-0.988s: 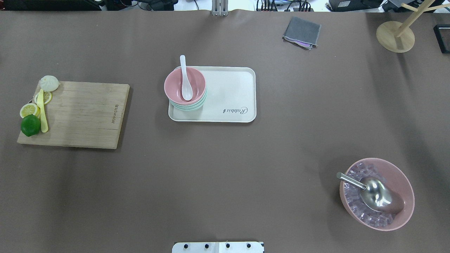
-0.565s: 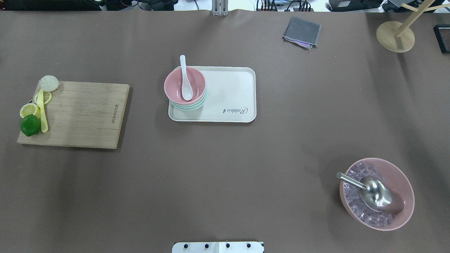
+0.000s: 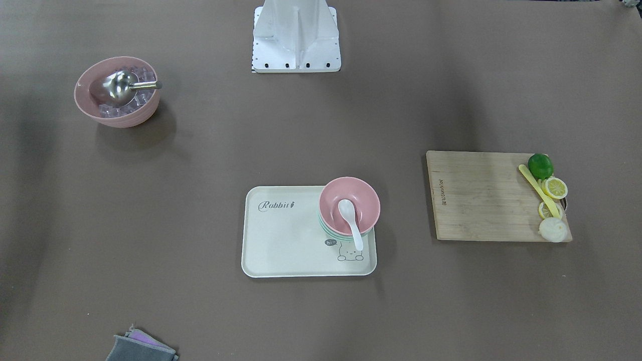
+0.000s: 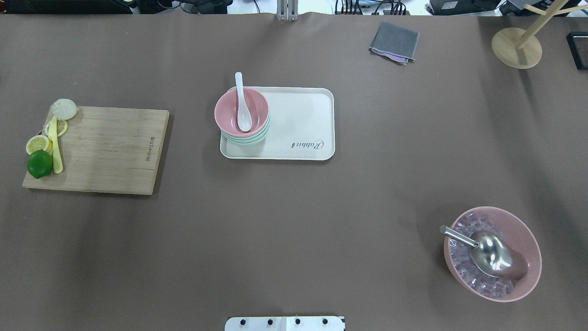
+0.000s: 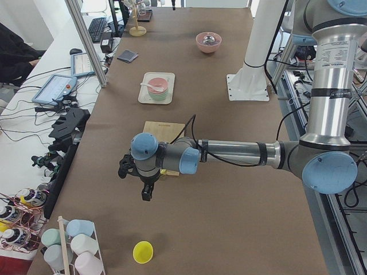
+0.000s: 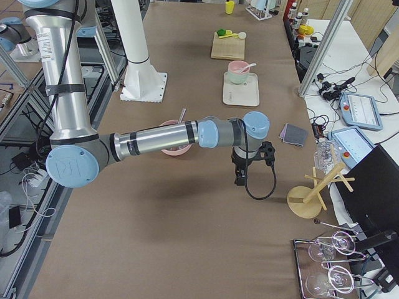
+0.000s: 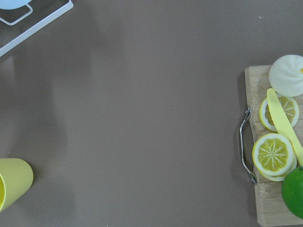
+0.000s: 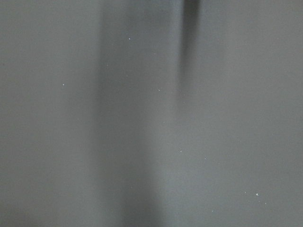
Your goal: Stack pink bowl on green and place spoon
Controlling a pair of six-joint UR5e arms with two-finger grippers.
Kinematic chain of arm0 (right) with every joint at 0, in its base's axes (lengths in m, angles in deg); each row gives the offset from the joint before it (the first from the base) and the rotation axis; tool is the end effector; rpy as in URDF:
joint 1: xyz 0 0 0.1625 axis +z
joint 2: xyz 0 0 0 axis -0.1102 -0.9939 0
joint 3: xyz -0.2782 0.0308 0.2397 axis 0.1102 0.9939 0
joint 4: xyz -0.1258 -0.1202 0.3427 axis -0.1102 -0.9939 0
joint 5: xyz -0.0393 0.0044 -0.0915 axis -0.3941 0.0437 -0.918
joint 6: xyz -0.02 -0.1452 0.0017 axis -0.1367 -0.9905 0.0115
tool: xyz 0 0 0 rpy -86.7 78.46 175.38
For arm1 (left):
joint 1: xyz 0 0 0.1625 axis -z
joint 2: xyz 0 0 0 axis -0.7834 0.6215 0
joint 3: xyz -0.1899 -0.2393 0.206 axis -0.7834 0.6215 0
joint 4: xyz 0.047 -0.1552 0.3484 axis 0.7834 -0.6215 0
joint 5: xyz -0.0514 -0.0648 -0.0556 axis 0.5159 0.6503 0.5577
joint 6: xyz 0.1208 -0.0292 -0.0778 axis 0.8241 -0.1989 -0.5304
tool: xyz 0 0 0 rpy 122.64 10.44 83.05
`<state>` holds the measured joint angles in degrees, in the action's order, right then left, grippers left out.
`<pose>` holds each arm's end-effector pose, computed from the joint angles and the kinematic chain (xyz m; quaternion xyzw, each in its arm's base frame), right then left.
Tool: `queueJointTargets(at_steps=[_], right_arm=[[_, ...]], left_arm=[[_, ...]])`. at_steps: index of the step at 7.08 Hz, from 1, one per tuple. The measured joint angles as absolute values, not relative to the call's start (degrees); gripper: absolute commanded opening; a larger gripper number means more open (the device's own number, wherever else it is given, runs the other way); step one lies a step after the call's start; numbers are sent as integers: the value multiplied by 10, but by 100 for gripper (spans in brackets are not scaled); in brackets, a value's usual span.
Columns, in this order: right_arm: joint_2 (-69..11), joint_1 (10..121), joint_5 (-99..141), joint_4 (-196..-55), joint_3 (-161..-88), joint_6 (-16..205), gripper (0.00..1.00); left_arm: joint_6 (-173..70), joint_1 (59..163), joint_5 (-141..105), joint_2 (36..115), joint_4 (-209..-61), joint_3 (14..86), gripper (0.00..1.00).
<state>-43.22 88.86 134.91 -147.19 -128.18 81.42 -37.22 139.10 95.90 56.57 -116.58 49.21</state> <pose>-0.0381 -0.4974 0.5404 -0.0017 -0.3967 -0.0490 0.9167 -0.0078 -0.4785 0.6119 0.0573 0.3883 0.0428 0.9187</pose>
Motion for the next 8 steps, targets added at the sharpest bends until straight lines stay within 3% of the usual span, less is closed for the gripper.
queueJointTargets(at_steps=[8], right_arm=[[-472,889,1351,-1472,-1328,834,100]], left_arm=[[-373,1390,959,562,-1166,495,98]])
